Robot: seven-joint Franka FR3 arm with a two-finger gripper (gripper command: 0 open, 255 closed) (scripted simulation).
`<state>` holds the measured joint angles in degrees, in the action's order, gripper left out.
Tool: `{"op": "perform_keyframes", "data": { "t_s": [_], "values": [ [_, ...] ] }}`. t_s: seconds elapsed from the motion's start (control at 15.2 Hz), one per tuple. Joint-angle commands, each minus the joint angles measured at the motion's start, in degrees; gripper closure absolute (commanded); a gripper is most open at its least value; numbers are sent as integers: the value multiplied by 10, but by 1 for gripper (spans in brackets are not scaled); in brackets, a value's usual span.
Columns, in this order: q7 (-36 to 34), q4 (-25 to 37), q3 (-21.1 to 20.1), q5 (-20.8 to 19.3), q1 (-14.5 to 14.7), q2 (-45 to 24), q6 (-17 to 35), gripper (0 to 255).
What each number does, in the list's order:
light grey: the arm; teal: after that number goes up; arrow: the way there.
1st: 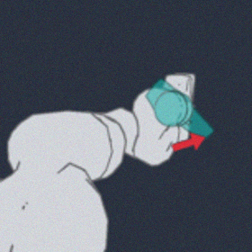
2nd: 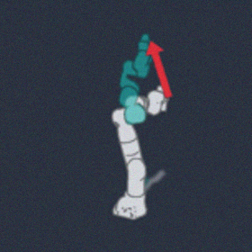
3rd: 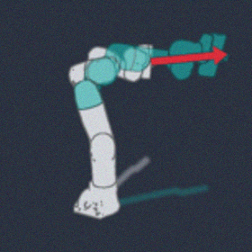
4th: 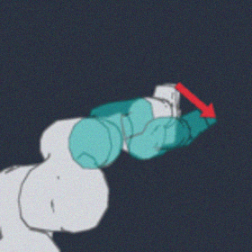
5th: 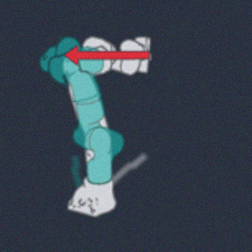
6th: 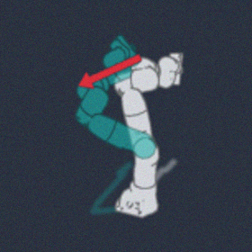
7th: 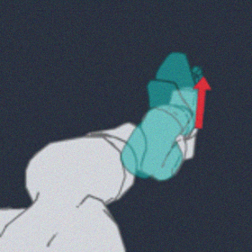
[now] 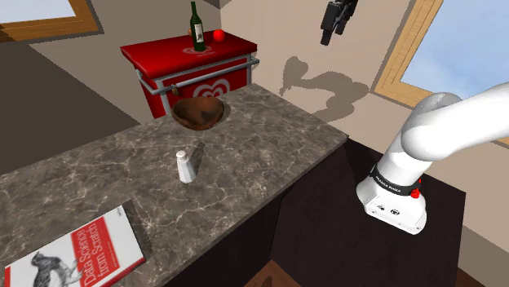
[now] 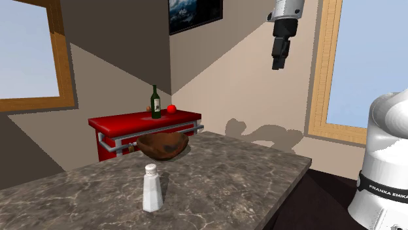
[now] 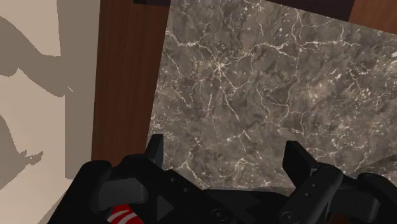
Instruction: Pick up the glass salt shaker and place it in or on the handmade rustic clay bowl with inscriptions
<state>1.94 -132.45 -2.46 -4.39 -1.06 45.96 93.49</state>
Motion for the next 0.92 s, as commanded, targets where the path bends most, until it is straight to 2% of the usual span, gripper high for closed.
{"op": "perform_keyframes", "data": {
  "t_s": [0.0, 0.46, 0.86],
  "values": [
    [0, 0, 0, 0, 0, 0, 0, 0],
    [-72, -24, -59, 51, 25, -60, 75, 0],
    [-130, -21, -110, 85, 43, -135, 143, 0]
  ]
}}
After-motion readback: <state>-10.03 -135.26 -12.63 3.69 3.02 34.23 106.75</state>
